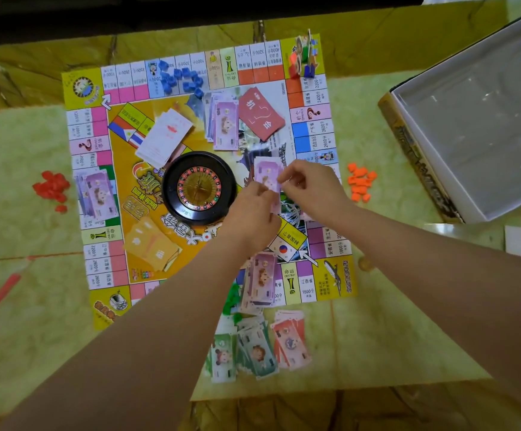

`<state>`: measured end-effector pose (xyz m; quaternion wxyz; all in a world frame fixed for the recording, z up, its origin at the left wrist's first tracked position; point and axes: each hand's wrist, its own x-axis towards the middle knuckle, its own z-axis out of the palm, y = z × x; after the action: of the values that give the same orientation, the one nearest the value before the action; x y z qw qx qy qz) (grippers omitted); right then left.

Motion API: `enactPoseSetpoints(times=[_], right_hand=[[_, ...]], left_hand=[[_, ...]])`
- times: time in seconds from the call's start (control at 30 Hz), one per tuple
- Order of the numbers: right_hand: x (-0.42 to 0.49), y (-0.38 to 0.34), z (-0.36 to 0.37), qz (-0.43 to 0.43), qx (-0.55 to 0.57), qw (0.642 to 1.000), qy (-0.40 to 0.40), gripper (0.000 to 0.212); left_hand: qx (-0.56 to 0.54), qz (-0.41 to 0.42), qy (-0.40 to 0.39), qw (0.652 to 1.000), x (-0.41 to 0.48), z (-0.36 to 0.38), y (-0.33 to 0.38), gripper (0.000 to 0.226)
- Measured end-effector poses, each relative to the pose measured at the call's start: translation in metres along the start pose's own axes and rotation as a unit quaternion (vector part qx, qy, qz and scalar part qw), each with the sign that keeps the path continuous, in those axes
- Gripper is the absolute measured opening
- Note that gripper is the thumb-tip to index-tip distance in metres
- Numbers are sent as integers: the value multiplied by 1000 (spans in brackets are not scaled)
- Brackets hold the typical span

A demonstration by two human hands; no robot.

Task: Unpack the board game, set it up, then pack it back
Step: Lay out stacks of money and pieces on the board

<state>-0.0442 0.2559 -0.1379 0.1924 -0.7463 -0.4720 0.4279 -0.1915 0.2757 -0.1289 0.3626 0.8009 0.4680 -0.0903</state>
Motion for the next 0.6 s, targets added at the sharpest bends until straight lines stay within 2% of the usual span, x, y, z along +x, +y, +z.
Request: enactPoseSetpoints(times=[0.13, 0.23, 0.43, 0.6], right_hand=[[-33, 6, 2, -33, -10, 998, -61, 9], [-63, 11, 9, -38, -8, 994, -107, 7], [-122, 20, 32, -43, -89, 984, -149, 7], [-178, 45, 67, -30, -184, 979, -79, 6]], left_hand=[[14, -4, 61, 998, -30, 8, 2, 26], [34, -22, 62, 997, -68, 27, 4, 17], [53, -55, -48, 996, -135, 68, -2, 17], [71, -76, -116, 988, -182, 106, -13, 12]])
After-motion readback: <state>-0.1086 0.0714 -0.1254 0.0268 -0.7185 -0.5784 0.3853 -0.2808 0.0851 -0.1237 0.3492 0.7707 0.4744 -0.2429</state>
